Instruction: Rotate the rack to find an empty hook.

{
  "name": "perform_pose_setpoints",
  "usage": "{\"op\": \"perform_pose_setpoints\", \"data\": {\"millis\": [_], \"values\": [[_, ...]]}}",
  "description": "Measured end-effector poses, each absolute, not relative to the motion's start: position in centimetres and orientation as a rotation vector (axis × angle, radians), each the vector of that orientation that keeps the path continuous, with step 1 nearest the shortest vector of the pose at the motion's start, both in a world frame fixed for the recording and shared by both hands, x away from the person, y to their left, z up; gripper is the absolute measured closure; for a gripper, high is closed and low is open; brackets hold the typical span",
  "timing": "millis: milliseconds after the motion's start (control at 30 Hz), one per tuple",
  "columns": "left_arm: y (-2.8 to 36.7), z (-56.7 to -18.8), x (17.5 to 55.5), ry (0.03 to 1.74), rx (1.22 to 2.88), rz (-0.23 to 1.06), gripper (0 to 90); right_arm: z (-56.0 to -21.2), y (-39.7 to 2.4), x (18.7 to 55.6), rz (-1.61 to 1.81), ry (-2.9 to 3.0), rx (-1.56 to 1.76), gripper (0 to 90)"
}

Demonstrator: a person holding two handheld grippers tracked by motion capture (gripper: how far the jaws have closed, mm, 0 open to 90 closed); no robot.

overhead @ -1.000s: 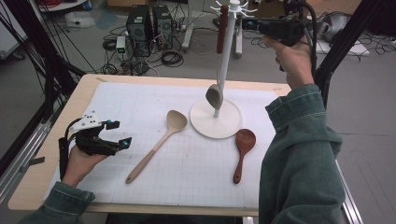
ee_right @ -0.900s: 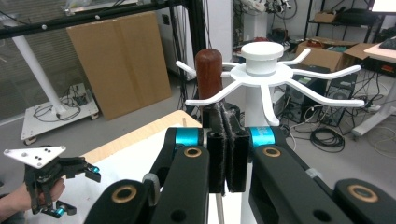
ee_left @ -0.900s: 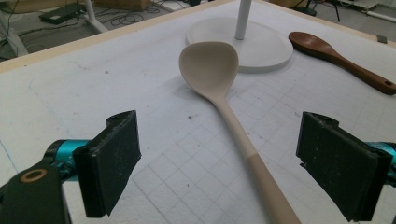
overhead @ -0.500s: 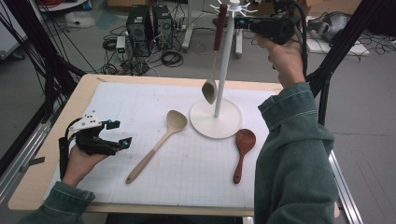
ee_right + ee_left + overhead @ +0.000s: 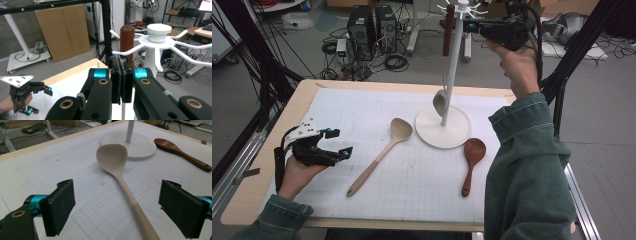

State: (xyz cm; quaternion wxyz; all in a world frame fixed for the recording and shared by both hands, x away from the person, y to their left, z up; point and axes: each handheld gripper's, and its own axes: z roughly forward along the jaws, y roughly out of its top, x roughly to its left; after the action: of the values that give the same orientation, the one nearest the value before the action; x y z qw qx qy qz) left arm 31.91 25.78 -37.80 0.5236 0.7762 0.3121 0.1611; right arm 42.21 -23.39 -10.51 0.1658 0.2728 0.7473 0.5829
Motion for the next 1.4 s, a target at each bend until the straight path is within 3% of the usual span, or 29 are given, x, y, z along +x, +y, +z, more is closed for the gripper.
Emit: {"op": "perform_pose_setpoints", "data": {"millis": [567,1400], "values": [[25.9,-37.8,32.0,0.75,1.859,0.387,14.0,-10.2,-27.7,42.6,1.675,2.048,0.85,89.6],[26.2,-37.7,32.0,0.751,1.854,0.391,14.0,-10.1,-23.5,43.0,1.646,2.129,0.779,88.4]]}}
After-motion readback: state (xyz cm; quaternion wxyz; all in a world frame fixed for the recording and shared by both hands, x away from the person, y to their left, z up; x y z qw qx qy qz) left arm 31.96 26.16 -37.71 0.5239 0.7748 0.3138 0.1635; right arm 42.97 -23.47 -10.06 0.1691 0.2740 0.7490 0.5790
